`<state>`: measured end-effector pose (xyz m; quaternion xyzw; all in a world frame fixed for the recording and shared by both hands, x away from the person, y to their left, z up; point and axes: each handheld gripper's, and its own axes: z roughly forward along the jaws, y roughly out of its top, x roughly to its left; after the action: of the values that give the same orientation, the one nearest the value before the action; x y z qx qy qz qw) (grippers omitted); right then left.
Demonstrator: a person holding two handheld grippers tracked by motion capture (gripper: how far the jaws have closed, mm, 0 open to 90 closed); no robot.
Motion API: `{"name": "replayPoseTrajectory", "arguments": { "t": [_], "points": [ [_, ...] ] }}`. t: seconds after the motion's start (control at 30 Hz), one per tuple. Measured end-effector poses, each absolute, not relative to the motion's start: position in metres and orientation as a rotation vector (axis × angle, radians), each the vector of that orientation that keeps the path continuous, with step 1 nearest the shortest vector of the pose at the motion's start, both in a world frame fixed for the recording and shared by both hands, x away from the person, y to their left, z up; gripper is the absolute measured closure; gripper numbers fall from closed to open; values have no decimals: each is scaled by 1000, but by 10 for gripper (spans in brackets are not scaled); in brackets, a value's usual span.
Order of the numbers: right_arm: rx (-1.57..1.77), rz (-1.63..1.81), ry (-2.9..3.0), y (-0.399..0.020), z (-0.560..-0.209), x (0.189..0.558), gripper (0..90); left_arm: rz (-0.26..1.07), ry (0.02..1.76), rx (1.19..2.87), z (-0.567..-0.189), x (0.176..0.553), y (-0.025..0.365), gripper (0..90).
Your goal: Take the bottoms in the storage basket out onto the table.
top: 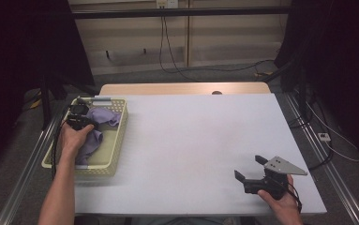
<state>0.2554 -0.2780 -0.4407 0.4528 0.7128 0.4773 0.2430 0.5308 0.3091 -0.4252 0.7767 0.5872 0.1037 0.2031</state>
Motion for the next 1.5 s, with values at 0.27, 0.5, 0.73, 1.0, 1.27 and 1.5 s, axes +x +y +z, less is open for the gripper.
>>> {"name": "replayPoseTrajectory", "arguments": {
  "t": [0.27,0.5,0.73,1.0,1.27,1.5],
  "points": [
    [1240,1298,1949,-278,-441,256,38,304,1571,2077,-407,520,313,810],
    [1240,1303,1949,-278,-441,255,38,305,1533,2014,-403,512,317,813],
    [1248,1297,1951,-278,-441,255,38,377,1433,1991,-397,504,316,813],
    [1241,1304,1951,-278,-440,253,38,420,1382,1904,-384,495,320,813],
    [1239,1305,1954,-278,-440,252,38,447,1332,1864,-379,492,319,813],
    [1237,1306,1954,-279,-440,252,38,477,1288,1822,-370,488,320,813]
  ]
}}
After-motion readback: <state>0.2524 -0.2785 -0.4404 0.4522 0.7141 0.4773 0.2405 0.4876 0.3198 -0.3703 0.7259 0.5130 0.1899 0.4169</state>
